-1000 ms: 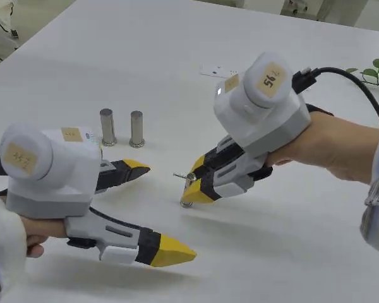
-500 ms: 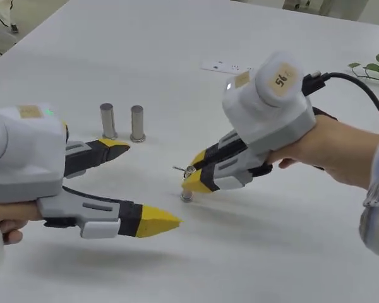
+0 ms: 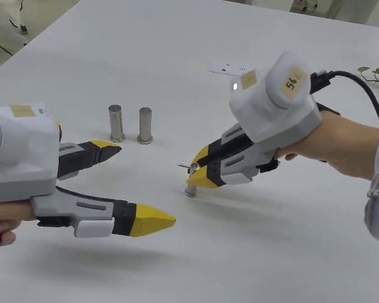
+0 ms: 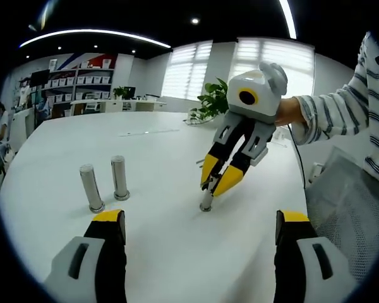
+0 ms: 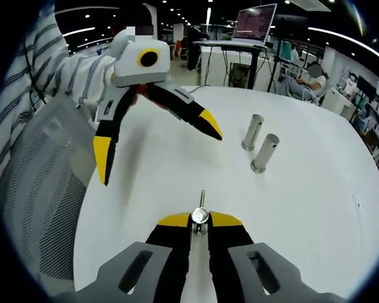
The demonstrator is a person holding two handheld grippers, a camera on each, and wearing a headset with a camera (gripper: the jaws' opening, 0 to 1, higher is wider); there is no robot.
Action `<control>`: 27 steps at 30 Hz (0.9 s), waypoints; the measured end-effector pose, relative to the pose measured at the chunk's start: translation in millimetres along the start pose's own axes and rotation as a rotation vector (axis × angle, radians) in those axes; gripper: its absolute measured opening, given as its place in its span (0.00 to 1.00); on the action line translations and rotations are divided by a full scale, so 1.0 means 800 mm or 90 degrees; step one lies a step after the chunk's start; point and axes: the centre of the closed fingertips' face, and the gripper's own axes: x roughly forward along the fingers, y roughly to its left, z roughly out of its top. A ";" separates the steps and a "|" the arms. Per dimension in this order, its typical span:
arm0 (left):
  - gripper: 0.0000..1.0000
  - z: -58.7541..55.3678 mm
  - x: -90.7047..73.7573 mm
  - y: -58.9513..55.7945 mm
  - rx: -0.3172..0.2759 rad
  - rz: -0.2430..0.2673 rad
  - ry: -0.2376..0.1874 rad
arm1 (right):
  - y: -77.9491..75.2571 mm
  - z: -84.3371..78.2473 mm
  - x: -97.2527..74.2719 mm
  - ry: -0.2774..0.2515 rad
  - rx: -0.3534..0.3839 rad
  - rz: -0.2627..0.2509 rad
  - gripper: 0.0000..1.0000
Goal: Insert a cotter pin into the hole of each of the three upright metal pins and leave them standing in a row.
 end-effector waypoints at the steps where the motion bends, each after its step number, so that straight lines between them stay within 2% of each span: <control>1: 0.99 0.001 -0.001 0.000 -0.004 -0.001 -0.004 | -0.001 0.000 0.000 -0.001 0.000 0.001 0.10; 4: 0.99 -0.001 -0.002 0.001 -0.004 0.000 0.000 | -0.005 0.000 -0.001 -0.006 0.000 0.002 0.10; 7: 0.99 -0.005 -0.004 0.002 -0.002 0.002 0.010 | -0.004 0.001 -0.001 -0.010 -0.020 0.013 0.10; 9: 0.99 -0.005 -0.005 0.001 -0.005 0.001 0.010 | -0.005 0.001 -0.001 -0.013 -0.024 0.017 0.10; 12: 0.99 -0.002 -0.007 -0.001 0.014 0.001 0.006 | -0.004 0.001 -0.001 -0.016 -0.020 0.023 0.11; 17: 0.99 0.000 -0.008 -0.001 0.012 0.000 0.004 | -0.003 0.000 -0.001 -0.022 -0.008 0.028 0.11; 20: 0.99 0.002 -0.009 0.000 0.011 0.002 0.003 | -0.002 -0.003 0.000 -0.011 -0.014 0.032 0.12; 23: 0.99 0.004 -0.011 0.002 0.013 0.004 0.005 | -0.002 -0.009 0.001 0.005 -0.020 0.031 0.17; 27: 0.99 0.006 -0.015 0.005 0.010 0.009 0.003 | -0.002 -0.009 -0.001 0.004 -0.015 0.028 0.20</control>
